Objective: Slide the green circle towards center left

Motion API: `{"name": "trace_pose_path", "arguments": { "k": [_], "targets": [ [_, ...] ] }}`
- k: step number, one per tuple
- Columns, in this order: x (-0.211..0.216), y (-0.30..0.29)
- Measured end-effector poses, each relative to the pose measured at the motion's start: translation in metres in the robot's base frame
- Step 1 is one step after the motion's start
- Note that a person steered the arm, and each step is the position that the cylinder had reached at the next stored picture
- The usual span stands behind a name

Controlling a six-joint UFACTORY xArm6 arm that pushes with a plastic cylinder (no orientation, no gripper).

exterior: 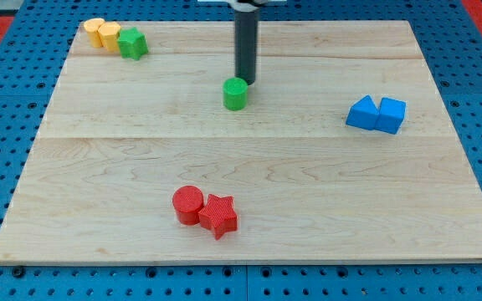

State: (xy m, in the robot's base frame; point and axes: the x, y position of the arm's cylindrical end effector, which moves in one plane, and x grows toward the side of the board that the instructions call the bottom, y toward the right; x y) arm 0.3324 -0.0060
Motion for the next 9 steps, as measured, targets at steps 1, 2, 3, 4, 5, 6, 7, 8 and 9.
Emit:
{"name": "trace_pose_path", "arguments": {
  "k": [1, 2, 3, 4, 5, 6, 7, 8, 9],
  "targets": [
    [0.000, 0.019],
    [0.000, 0.019],
    [0.000, 0.027],
    [0.000, 0.070],
    [0.000, 0.099],
    [0.007, 0.124],
    [0.027, 0.082],
    [0.028, 0.024],
    [0.024, -0.011]
  ]
}}
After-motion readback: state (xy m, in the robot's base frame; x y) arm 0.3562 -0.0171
